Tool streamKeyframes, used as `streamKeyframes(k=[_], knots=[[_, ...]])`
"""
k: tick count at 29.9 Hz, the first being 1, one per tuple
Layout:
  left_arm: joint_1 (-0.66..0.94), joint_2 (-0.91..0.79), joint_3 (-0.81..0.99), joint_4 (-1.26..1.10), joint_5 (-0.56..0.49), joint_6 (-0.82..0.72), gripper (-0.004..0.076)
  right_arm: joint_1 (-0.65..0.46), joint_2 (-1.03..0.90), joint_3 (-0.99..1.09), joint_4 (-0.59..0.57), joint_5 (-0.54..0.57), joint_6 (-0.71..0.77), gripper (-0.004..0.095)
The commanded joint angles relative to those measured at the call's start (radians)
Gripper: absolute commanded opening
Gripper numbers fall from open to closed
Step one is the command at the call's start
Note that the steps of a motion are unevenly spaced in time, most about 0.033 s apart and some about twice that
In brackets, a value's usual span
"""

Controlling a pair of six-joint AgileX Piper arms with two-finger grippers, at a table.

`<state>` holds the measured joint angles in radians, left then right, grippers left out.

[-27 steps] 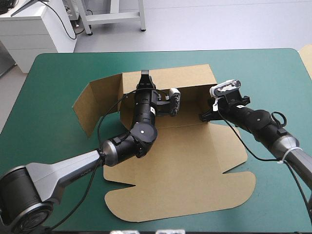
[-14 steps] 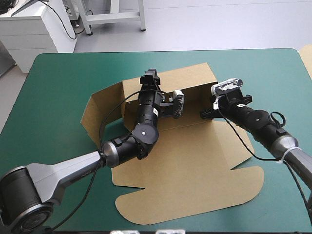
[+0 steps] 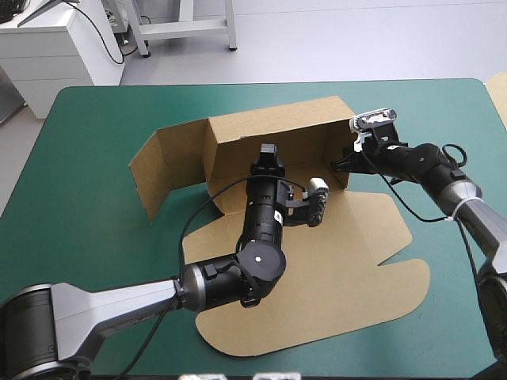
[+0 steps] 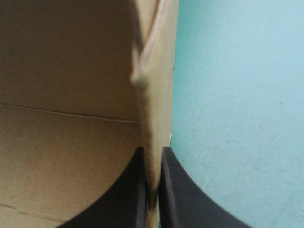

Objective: Fold the box

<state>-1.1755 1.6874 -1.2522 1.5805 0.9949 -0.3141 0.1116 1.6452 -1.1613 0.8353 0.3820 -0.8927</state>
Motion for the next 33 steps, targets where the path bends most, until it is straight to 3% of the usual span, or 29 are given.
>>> streamKeyframes(k=[1, 5, 8, 11, 14, 21, 25, 33], knots=[[-0.013, -0.091, -0.074, -0.167, -0.011, 0.198, 0.0015, -0.017, -0.039, -0.075, -0.189, 0.090, 0.189, -0.0019], [0.031, -0.133, -0.219, -0.640, -0.033, 0.552, 0.0013, -0.017, -0.039, -0.091, -0.297, 0.141, 0.272, -0.0019], [0.130, -0.141, -0.379, -1.052, 0.044, 0.763, 0.0013, -0.017, -0.039, -0.091, -0.301, 0.168, 0.277, -0.0019], [0.285, -0.137, -0.541, -1.306, 0.138, 0.861, 0.0013, -0.017, -0.039, -0.091, -0.301, 0.189, 0.277, -0.0019], [0.473, -0.130, -0.649, -1.436, 0.193, 0.864, 0.0013, -0.017, -0.039, -0.091, -0.301, 0.212, 0.277, -0.0019], [1.020, -0.092, -0.679, -1.844, 0.168, 0.844, 0.0008, -0.017, -0.039, -0.091, -0.308, 0.254, 0.300, -0.0019], [1.308, -0.055, -0.677, -2.026, 0.169, 0.725, -0.0008, -0.017, -0.039, -0.091, -0.308, 0.262, 0.311, -0.0019], [1.637, -0.036, -0.483, -2.152, 0.182, 0.679, -0.0008, -0.017, -0.039, -0.093, -0.345, 0.284, 0.379, -0.0019]])
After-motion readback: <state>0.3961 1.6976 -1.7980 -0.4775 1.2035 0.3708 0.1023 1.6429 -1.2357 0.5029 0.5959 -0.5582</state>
